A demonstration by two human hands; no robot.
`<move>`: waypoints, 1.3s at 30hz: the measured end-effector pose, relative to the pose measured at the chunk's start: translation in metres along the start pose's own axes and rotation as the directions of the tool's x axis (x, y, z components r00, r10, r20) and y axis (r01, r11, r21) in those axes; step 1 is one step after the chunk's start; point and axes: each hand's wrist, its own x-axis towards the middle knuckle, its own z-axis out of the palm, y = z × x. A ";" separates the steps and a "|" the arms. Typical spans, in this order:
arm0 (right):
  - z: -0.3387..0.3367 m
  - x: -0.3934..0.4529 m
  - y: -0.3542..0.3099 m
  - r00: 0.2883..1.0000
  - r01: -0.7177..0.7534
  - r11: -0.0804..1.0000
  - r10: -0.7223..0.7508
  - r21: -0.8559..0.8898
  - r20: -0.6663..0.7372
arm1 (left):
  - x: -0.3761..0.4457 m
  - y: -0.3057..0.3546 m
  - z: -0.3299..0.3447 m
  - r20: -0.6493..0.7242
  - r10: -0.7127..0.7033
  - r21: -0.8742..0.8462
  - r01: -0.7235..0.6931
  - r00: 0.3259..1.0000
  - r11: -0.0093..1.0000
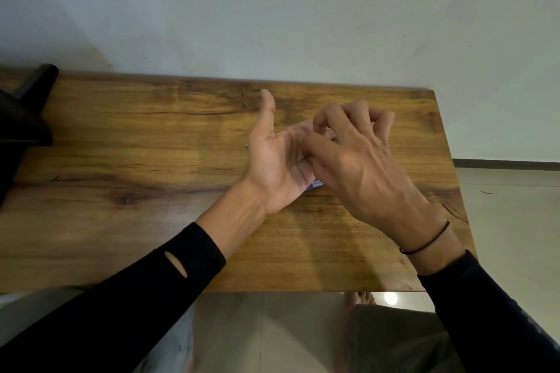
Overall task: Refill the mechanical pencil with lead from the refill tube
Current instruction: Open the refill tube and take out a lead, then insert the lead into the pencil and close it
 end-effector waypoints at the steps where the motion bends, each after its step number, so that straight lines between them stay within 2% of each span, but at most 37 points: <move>1: 0.000 0.000 0.000 1.000 0.005 1.000 -0.005 -0.005 -0.006 | 0.000 0.000 -0.001 0.009 -0.003 -0.006 0.003 1.000 1.000; 9: 0.000 0.000 -0.003 0.997 0.054 0.998 -0.056 -0.033 -0.060 | -0.001 0.003 -0.001 0.056 -0.035 -0.058 0.038 0.998 0.998; 12: -0.002 0.001 0.003 0.987 -0.057 0.995 0.069 0.087 -0.146 | 0.001 0.010 -0.002 0.045 -0.011 -0.070 0.014 0.999 0.997; 14: -0.003 0.001 0.009 0.954 -0.158 0.949 0.218 0.273 -0.206 | 0.007 0.018 -0.004 -0.070 0.018 0.072 -0.013 0.997 0.997; 15: -0.004 0.001 0.012 0.929 -0.198 0.900 0.299 0.389 -0.220 | 0.010 0.022 -0.003 -0.152 0.069 0.221 -0.034 0.986 0.975; 16: -0.004 0.002 0.014 0.898 -0.235 0.827 0.386 0.511 -0.213 | 0.012 0.027 -0.003 -0.221 0.151 0.405 -0.050 0.964 0.913; 17: -0.005 0.003 0.016 0.860 -0.269 0.729 0.476 0.629 -0.185 | 0.013 0.031 -0.003 -0.256 0.259 0.599 -0.057 0.931 0.798; 18: -0.005 0.005 0.019 0.814 -0.297 0.610 0.564 0.735 -0.140 | 0.013 0.034 -0.006 -0.252 0.377 0.774 -0.048 0.891 0.632; 20: -0.005 0.008 0.023 0.722 -0.309 0.383 0.690 0.870 -0.047 | 0.011 0.040 -0.015 -0.138 0.545 0.979 0.030 0.827 0.203; 22: -0.006 0.010 0.027 0.662 -0.288 0.216 0.749 0.933 0.031 | 0.007 0.040 -0.021 -0.027 0.532 0.965 0.161 0.846 -0.208; 23: -0.006 0.010 0.028 0.644 -0.269 0.141 0.762 0.953 0.069 | 0.005 0.038 -0.023 -0.010 0.504 0.915 0.212 0.864 -0.344; 24: -0.007 0.011 0.030 0.634 -0.247 0.064 0.766 0.967 0.111 | 0.004 0.035 -0.024 -0.005 0.487 0.872 0.242 0.873 -0.425; 26: -0.007 0.010 0.031 0.621 -0.204 -0.051 0.765 0.978 0.169 | 0.004 0.030 -0.024 0.024 0.488 0.839 0.248 0.873 -0.484; 30: -0.009 0.009 0.029 0.627 -0.183 -0.134 0.747 0.974 0.221 | 0.004 0.027 -0.024 0.060 0.533 0.820 0.263 0.844 -0.508; 32: -0.012 0.010 0.027 0.619 -0.194 -0.139 0.750 0.971 0.231 | 0.005 0.029 -0.025 0.049 0.559 0.856 0.253 0.827 -0.450; 33: -0.014 0.011 0.026 0.612 -0.192 -0.139 0.757 0.971 0.230 | 0.006 0.031 -0.025 0.028 0.578 0.903 0.228 0.815 -0.365; 34: -0.015 0.012 0.025 0.607 -0.183 -0.140 0.763 0.973 0.224 | 0.008 0.033 -0.023 -0.004 0.586 0.957 0.173 0.810 -0.233; 36: -0.020 0.013 0.024 0.612 -0.151 -0.130 0.766 0.980 0.196 | 0.012 0.034 -0.018 -0.066 0.560 0.991 -0.009 0.826 0.130; 37: -0.023 0.014 0.023 0.622 -0.129 -0.122 0.763 0.984 0.176 | 0.013 0.033 -0.014 -0.086 0.524 0.947 -0.094 0.847 0.307; 38: -0.027 0.015 0.022 0.631 -0.105 -0.114 0.760 0.988 0.155 | 0.013 0.031 -0.010 -0.080 0.484 0.888 -0.158 0.871 0.431; 39: -0.031 0.016 0.021 0.637 -0.081 -0.105 0.759 0.991 0.133 | 0.013 0.027 -0.006 -0.046 0.454 0.846 -0.207 0.890 0.491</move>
